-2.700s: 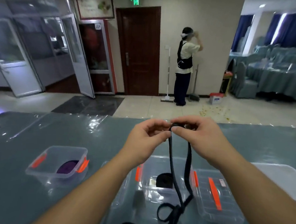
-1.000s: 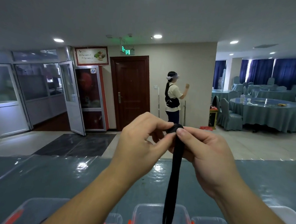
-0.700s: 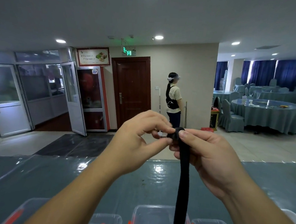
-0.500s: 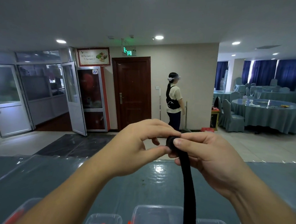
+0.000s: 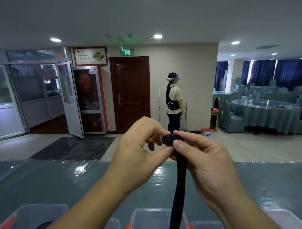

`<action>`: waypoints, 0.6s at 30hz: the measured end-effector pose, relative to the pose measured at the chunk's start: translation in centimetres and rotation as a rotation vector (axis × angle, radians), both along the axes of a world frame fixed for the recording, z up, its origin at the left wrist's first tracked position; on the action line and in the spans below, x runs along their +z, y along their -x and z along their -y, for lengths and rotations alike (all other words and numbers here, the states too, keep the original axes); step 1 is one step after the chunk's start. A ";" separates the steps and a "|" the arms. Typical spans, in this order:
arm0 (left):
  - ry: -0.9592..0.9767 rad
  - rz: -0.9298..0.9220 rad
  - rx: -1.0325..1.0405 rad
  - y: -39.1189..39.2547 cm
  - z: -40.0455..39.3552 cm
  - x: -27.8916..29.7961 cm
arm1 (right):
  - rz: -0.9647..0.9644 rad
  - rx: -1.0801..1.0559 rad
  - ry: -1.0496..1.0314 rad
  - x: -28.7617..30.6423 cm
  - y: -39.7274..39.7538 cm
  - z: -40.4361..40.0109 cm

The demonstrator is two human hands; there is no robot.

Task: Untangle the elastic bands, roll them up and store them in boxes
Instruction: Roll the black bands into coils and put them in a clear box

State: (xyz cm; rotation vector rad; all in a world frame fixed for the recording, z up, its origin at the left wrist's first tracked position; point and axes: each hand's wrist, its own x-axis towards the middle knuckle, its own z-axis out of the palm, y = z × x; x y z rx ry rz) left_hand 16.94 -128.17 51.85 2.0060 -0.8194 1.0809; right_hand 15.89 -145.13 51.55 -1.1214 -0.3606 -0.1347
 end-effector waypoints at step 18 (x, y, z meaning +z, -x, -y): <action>0.230 -0.209 0.006 0.1 1.9 -1.2 | 0.053 -0.180 0.026 -0.2 -1.1 0.6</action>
